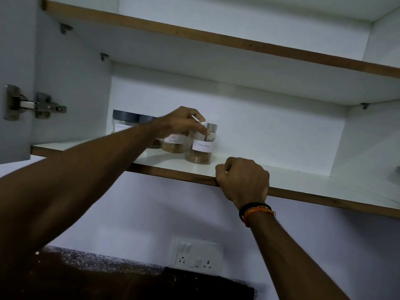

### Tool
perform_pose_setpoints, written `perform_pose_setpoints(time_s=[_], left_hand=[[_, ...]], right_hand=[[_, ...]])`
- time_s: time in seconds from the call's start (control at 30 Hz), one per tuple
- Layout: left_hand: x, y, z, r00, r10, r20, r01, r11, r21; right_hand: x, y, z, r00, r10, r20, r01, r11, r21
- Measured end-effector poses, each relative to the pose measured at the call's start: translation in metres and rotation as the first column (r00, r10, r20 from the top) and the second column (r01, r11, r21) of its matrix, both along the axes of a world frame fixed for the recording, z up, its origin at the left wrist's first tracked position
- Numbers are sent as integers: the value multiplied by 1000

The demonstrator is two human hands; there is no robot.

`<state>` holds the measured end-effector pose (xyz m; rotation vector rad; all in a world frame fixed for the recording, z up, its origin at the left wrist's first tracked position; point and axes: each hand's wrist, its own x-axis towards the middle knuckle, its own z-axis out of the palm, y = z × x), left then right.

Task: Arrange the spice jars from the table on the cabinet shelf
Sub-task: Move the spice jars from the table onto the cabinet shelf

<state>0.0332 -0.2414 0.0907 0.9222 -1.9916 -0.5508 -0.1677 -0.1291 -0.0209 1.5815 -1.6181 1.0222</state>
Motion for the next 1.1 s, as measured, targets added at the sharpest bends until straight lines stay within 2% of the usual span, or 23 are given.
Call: perform_pose_setpoints(time_s=[0.23, 0.33, 0.73, 1.1], left_hand=[[-5, -11, 18, 956, 146, 254, -63, 950, -307], [-7, -18, 20, 925, 198, 324, -59, 917, -394], [-16, -35, 13, 833, 411, 369, -166, 824, -542], [-16, -45, 9, 837, 432, 337, -234, 838, -493]], right_hand=[[0, 0, -2, 1000, -4, -7, 4, 1000, -28], [0, 0, -2, 1000, 8, -5, -8, 1000, -30], [1, 0, -3, 999, 35, 13, -34, 998, -61], [1, -1, -4, 999, 46, 20, -44, 996, -81]])
